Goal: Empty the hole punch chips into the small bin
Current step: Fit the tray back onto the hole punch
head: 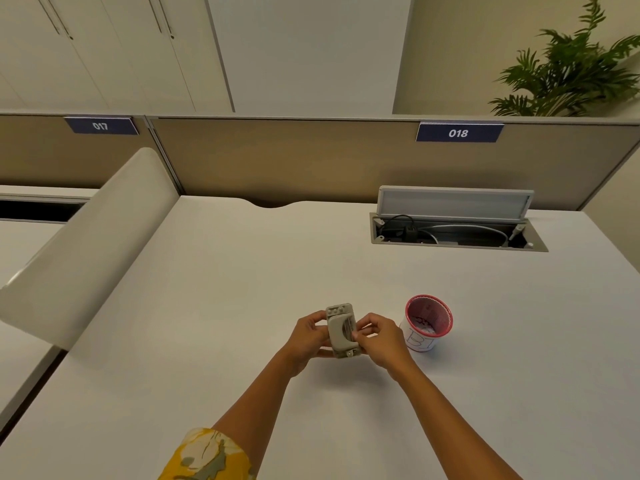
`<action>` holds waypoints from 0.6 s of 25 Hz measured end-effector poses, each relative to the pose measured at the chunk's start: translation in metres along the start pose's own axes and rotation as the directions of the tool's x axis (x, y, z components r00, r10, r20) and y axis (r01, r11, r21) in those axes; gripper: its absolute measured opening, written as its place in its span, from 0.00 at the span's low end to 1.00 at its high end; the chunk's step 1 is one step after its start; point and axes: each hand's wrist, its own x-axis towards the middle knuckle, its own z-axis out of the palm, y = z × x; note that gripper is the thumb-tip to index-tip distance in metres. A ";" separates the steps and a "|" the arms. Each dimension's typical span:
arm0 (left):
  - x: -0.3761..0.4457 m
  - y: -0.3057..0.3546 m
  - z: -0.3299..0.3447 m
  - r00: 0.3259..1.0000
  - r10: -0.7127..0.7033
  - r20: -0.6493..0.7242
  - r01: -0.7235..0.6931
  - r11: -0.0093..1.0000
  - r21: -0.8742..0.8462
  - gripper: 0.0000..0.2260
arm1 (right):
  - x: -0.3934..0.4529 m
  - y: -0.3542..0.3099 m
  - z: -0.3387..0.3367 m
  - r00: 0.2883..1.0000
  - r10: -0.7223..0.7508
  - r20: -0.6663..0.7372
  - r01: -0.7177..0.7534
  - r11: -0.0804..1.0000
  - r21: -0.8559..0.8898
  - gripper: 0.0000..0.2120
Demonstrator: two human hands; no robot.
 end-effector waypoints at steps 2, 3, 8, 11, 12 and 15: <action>0.005 0.002 -0.003 1.000 -0.001 -0.015 0.001 1.000 -0.008 0.13 | 0.006 -0.003 0.003 1.000 -0.005 -0.008 0.004 1.000 -0.006 0.05; 0.009 0.003 -0.003 1.000 -0.007 -0.025 0.006 1.000 -0.024 0.13 | 0.010 -0.003 0.005 1.000 0.010 -0.006 -0.010 1.000 0.019 0.05; 0.026 0.010 -0.007 0.997 -0.040 -0.073 0.025 0.979 -0.203 0.10 | 0.028 -0.005 0.018 0.989 0.139 0.058 -0.150 0.874 0.462 0.08; 0.038 0.005 -0.012 0.987 -0.045 -0.157 0.001 0.963 -0.269 0.10 | 0.039 -0.010 0.027 0.990 0.120 0.071 -0.139 0.824 0.550 0.14; 0.041 0.005 -0.015 0.983 -0.051 -0.176 0.000 0.960 -0.282 0.10 | 0.042 -0.011 0.030 0.991 0.112 0.072 -0.133 0.846 0.516 0.17; 0.050 0.008 -0.025 0.981 -0.071 -0.183 0.020 0.964 -0.264 0.10 | 0.054 -0.016 0.031 0.996 0.085 0.039 -0.093 0.934 0.346 0.26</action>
